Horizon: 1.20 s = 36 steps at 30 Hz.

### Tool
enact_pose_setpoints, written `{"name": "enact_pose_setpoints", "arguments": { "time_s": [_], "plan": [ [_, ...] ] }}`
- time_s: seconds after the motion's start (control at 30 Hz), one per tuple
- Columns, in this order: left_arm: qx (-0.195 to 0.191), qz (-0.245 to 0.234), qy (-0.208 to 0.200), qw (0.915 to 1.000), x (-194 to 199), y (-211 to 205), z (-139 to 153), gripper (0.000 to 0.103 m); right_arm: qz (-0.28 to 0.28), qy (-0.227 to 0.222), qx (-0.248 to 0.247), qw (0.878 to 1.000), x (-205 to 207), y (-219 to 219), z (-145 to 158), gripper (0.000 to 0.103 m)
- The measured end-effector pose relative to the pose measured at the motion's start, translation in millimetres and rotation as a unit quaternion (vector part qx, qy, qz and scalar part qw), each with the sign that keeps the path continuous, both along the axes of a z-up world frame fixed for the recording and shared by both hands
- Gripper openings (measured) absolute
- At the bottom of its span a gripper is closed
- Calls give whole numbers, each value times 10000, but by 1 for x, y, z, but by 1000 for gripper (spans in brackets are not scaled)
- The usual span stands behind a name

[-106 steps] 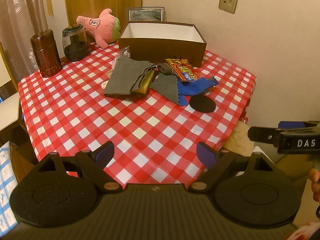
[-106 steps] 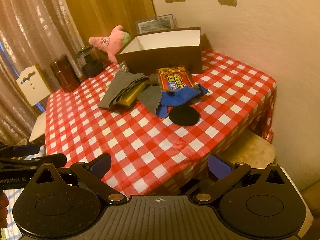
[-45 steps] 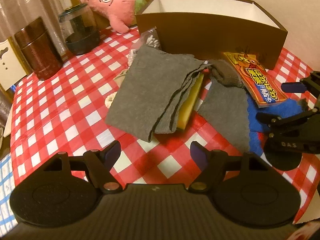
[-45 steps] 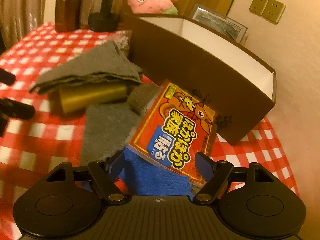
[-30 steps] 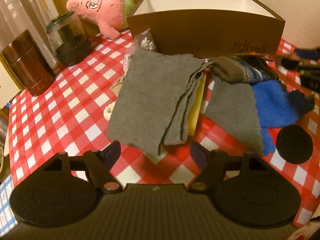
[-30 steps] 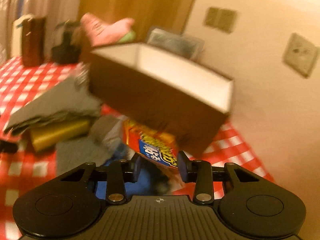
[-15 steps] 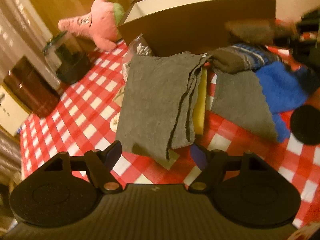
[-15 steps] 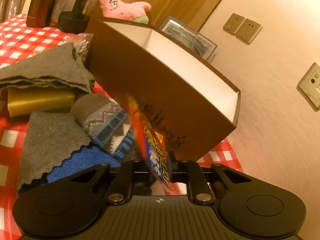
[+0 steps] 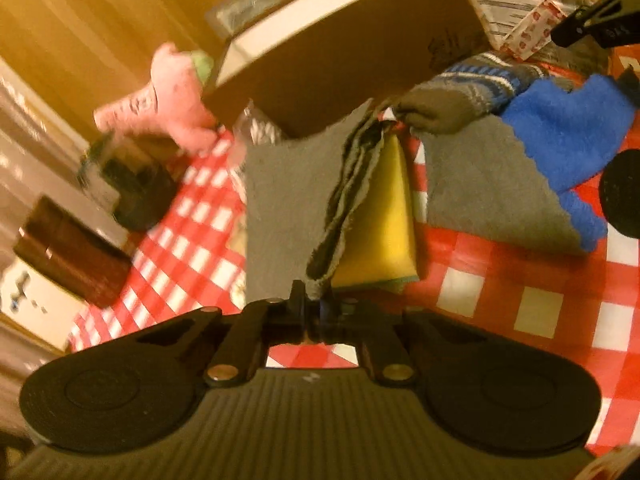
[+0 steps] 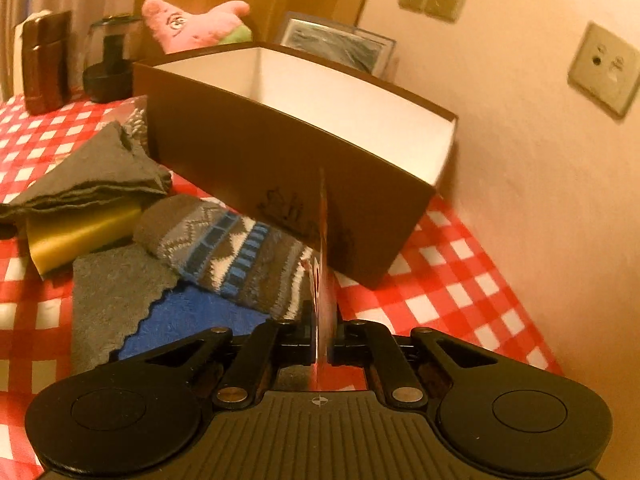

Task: Organize soft objects
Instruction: 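Grasp the grey felt cloth with the left gripper while the right gripper lifts the packet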

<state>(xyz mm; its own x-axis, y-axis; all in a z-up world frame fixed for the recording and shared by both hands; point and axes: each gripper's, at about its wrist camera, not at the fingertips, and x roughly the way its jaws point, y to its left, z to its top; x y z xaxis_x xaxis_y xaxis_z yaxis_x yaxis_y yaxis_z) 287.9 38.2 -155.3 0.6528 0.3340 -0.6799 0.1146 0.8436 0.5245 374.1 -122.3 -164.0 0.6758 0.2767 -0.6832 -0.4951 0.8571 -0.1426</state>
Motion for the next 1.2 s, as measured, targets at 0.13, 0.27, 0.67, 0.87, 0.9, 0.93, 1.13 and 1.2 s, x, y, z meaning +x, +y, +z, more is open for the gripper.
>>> {"name": "enact_pose_setpoints", "arguments": {
  "time_s": [0.13, 0.27, 0.67, 0.87, 0.9, 0.93, 1.13, 1.2],
  "plan": [
    [-235, 99, -226, 9994, -1, 6, 21, 6, -67, 189, 239, 9995, 6, -9, 1, 5],
    [-680, 272, -455, 9963, -1, 16, 52, 6, -214, 329, 403, 9984, 11, -14, 2, 5],
    [-1214, 434, 26, 9917, 24, 11, 41, 16, -251, 440, 617, 9968, 16, -20, 3, 5],
    [-1329, 513, 48, 9898, 42, 13, 37, 11, -239, 516, 613, 9965, 20, -20, 0, 5],
    [-1332, 526, 15, 9897, 43, 13, 38, 10, -246, 529, 612, 9964, 20, -20, 0, 5],
    [-1319, 521, -5, 9899, 43, 13, 39, 8, -245, 538, 605, 9964, 20, -20, -1, 5],
    [-1327, 473, -171, 9899, 43, 13, 51, 7, -243, 411, 666, 9966, 18, -23, 1, 4],
    [-1303, 482, -156, 9902, 44, 12, 53, 7, -222, 422, 695, 9964, 18, -24, 3, 4]
  ]
}}
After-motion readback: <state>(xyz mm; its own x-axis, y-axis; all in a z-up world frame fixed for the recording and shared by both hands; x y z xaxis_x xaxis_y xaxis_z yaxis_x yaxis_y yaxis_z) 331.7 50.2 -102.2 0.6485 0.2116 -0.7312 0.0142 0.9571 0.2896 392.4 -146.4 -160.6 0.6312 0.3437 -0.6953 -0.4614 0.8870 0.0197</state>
